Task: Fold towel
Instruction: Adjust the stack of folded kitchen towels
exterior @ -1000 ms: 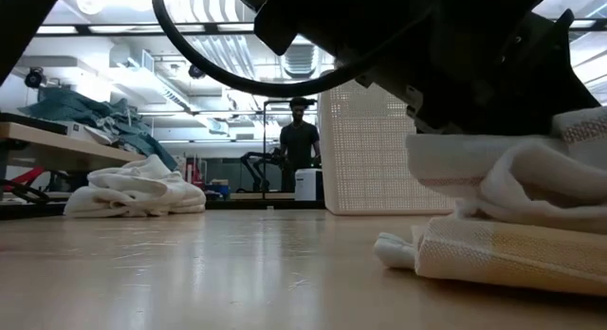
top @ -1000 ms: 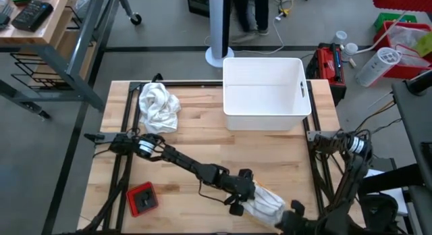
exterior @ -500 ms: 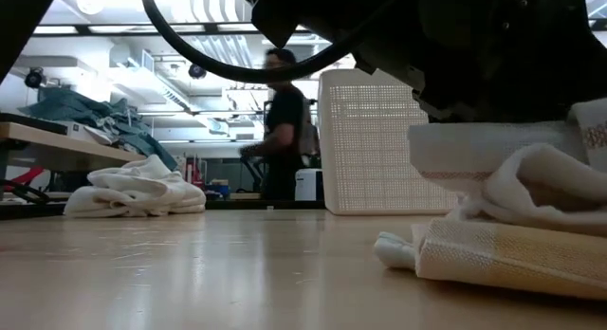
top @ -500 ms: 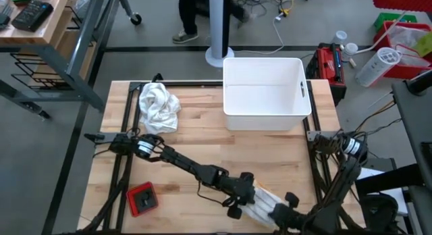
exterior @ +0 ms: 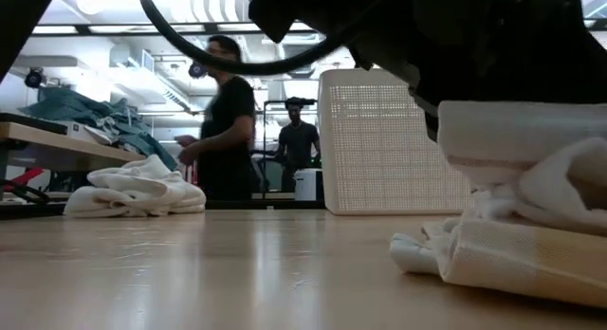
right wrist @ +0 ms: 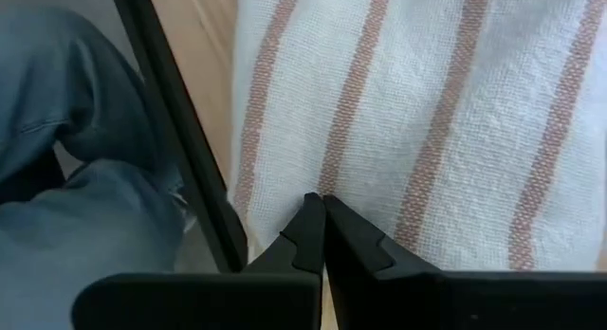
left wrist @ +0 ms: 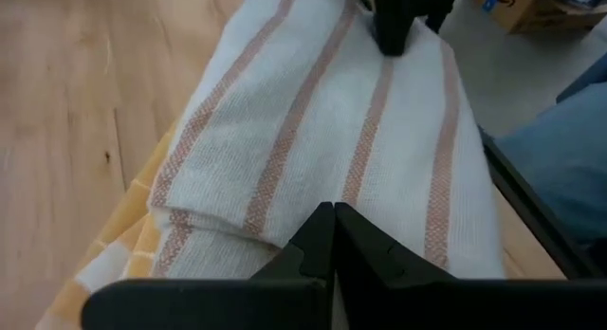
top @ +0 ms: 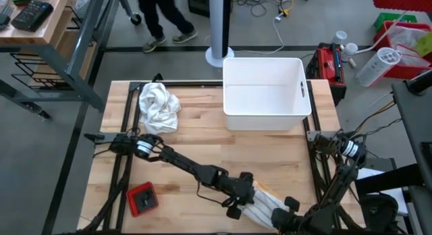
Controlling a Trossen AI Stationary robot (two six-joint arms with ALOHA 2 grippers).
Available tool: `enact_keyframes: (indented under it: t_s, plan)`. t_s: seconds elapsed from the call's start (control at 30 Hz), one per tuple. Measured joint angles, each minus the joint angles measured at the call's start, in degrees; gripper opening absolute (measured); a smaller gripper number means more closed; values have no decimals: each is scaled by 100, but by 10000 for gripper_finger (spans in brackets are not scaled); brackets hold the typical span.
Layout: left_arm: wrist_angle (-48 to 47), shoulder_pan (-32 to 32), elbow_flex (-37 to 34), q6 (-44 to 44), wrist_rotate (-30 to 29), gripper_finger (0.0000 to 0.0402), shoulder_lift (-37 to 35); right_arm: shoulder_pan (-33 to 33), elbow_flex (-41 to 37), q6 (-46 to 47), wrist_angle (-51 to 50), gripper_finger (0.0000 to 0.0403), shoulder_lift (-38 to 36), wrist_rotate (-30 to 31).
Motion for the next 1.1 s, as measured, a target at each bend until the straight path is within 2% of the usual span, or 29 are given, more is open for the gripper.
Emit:
enact_keyframes:
  t_s: [0.17, 0.33, 0.43, 0.53, 0.7, 0.77, 0.87, 0.97, 1.1]
  plan:
    - [-101, -14, -3, 315, -458, 0, -432, 0, 154, 87, -333, 0, -227, 0]
    - [-611, -15, -14, 532, -463, 0, -604, 0, 442, 66, -852, 0, -255, 48]
    - [-710, -32, -22, 685, -234, 0, -602, -6, 520, 253, -1055, 0, -260, 362]
    - [-703, -54, -111, 646, -121, 0, -603, -11, 544, 391, -1020, 0, -260, 1003]
    - [-594, -59, -378, 611, -93, 0, -571, -157, 481, -94, -614, 0, -120, 1067]
    - [-574, -55, -546, 629, 64, 0, -578, -206, 479, -418, -275, 0, -47, 926]
    - [-487, -61, -756, 637, 169, 0, -563, -267, 479, -647, -72, 0, 74, 329]
    - [-84, -58, -964, 488, 159, 0, -571, -275, 461, -410, -237, 0, 238, -144]
    - [-43, -47, -995, 353, 150, 0, -568, -277, 457, -93, -599, 0, 322, -777]
